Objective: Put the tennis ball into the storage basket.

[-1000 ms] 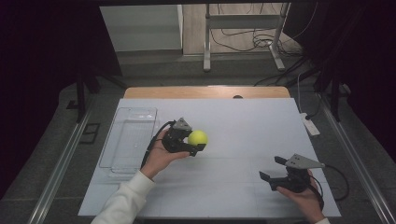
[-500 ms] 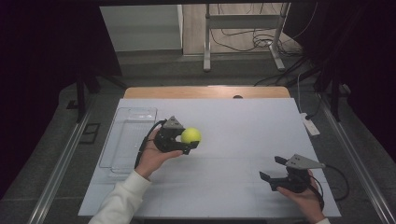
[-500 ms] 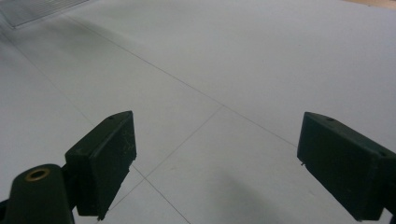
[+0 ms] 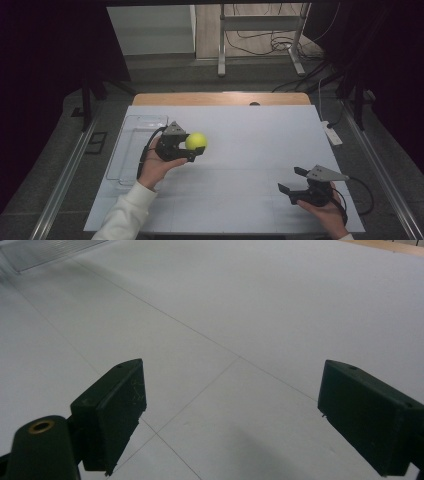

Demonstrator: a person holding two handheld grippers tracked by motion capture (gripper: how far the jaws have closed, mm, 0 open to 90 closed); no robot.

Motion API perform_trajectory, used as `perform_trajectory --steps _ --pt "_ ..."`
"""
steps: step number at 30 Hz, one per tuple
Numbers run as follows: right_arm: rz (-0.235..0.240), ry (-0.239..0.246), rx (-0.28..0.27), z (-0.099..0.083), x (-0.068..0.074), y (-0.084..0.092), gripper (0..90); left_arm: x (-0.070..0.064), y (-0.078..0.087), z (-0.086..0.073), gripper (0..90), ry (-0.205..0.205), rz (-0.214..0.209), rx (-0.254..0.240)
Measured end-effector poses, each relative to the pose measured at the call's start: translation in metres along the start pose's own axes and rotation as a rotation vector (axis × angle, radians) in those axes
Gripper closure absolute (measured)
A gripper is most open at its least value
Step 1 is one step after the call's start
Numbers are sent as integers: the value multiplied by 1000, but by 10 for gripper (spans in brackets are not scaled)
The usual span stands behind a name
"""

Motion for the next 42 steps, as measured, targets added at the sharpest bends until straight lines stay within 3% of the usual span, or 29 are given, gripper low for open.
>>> perform_trajectory --steps 8,17,28,42 --pt "4 0 0 0 1 0 124 11 13 7 277 18 35 -52" --pt "6 0 3 0 1 0 124 19 19 9 277 26 59 -74" --pt "7 1 7 -1 1 -1 124 39 37 14 277 64 107 -119" --pt "6 -3 8 -1 1 -1 124 46 50 19 277 59 151 -148"
Point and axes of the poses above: each handheld gripper's, and its own axes: y roughly backward along the jaws, z roughly out of its top, x roughly to its left, the point moved 7 cm from there along -y, roughly forward along the jaws, and after that the axes turned 11 degrees about -x, right-handed, at the moved point
